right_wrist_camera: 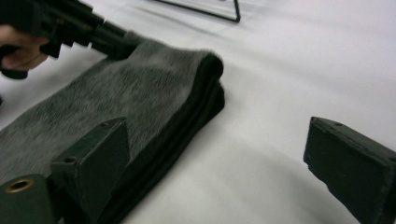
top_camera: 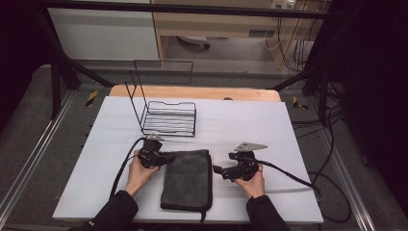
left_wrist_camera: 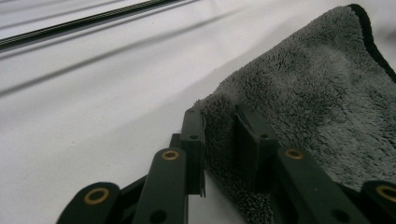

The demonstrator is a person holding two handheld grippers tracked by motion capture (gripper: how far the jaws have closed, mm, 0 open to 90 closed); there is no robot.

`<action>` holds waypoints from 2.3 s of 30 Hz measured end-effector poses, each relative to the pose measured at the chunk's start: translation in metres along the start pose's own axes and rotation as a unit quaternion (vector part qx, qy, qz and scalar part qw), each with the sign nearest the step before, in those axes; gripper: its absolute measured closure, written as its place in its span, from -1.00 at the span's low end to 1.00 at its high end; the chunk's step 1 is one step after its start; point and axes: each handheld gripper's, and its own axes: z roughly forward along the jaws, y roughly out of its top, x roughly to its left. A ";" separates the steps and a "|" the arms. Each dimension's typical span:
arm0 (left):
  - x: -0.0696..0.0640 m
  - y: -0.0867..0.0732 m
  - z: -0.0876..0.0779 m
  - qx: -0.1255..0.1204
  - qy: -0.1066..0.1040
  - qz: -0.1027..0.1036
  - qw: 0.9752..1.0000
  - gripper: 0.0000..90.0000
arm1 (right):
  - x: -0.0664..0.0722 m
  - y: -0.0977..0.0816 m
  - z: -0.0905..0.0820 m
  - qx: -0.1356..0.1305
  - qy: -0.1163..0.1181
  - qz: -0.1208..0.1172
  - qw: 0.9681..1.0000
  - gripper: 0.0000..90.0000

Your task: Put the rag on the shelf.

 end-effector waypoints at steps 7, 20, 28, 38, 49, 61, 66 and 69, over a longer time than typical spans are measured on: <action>0.000 0.000 0.000 0.001 -0.003 -0.002 1.000 0.67 | 0.001 0.019 0.019 -0.002 -0.010 -0.002 1.000 -0.49; 0.000 -0.001 0.001 -0.004 -0.003 0.001 1.000 0.69 | 0.001 0.027 0.058 0.038 -0.020 -0.001 0.999 0.19; 0.000 -0.002 0.001 -0.004 -0.003 0.007 1.000 0.69 | 0.002 0.025 0.057 0.064 -0.006 0.018 0.998 0.43; 0.000 -0.002 0.000 -0.007 -0.008 -0.004 1.000 0.75 | -0.001 0.024 0.057 0.072 0.018 0.056 0.996 0.68; 0.002 0.000 -0.018 -0.036 -0.028 -0.012 0.999 0.78 | 0.005 0.029 0.045 0.043 0.024 0.043 0.998 0.74; -0.009 0.001 -0.045 -0.084 -0.027 0.008 0.996 0.78 | 0.019 0.043 0.024 0.001 0.034 0.008 0.999 0.74; -0.013 0.002 -0.057 -0.105 -0.026 0.017 0.994 0.78 | 0.024 0.048 0.015 -0.020 0.038 0.000 0.999 0.74; -0.017 0.004 -0.064 -0.116 -0.023 0.024 0.993 0.78 | 0.028 0.051 0.010 -0.032 0.037 -0.010 0.999 0.74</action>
